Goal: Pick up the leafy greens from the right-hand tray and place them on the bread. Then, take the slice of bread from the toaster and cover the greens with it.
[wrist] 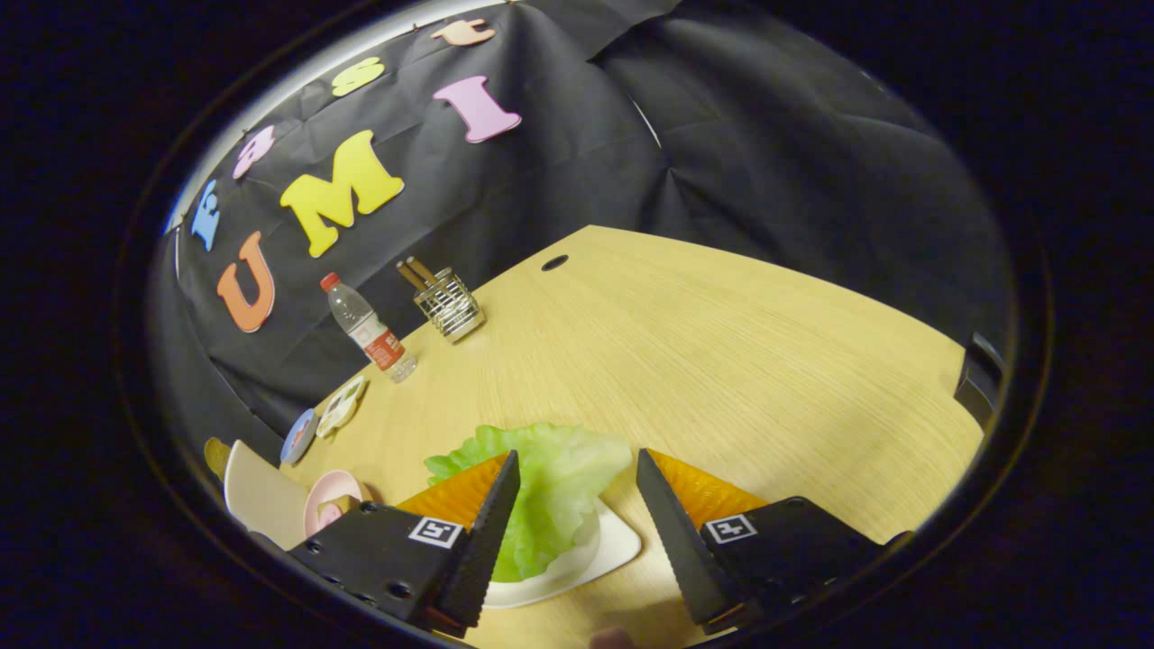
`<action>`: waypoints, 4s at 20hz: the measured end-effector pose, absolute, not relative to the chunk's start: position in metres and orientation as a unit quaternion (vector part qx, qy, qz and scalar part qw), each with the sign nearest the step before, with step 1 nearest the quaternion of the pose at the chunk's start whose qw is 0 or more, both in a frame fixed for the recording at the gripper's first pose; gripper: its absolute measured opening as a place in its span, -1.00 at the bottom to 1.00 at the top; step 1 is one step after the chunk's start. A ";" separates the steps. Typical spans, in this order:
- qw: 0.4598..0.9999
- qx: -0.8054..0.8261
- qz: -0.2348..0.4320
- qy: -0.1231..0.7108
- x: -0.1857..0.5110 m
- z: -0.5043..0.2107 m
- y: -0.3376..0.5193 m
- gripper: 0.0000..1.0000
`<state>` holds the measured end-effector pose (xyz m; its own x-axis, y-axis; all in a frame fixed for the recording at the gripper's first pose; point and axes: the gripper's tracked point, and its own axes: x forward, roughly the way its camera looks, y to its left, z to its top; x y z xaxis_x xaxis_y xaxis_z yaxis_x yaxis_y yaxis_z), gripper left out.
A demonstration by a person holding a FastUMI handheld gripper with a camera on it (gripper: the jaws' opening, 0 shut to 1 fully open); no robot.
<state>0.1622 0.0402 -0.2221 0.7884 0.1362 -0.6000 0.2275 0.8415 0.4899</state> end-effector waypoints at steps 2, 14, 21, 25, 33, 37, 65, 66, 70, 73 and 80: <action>0.902 0.283 -0.028 0.326 0.163 -0.222 0.040 0.63; 0.906 0.296 -0.002 0.303 0.176 -0.207 0.044 -0.99; 0.925 0.293 0.037 0.241 0.162 -0.147 0.065 -1.00; 0.927 0.298 0.064 0.218 0.150 -0.114 0.088 -1.00; 0.934 0.284 0.145 0.162 0.126 -0.043 0.186 -1.00; 0.927 0.281 0.185 0.167 0.125 -0.036 0.249 -1.00; 0.932 0.209 0.165 0.244 0.131 -0.160 0.325 -0.69; 0.936 0.201 0.164 0.237 0.133 -0.157 0.321 -0.58; 0.950 0.176 0.146 0.211 0.134 -0.152 0.302 0.18; 0.961 0.156 0.131 0.187 0.132 -0.139 0.286 0.74; 0.991 0.068 0.097 0.066 0.103 -0.065 0.273 0.91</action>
<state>0.1033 0.2726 -0.0651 0.9724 0.2009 -0.1183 -0.1829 0.9720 0.1475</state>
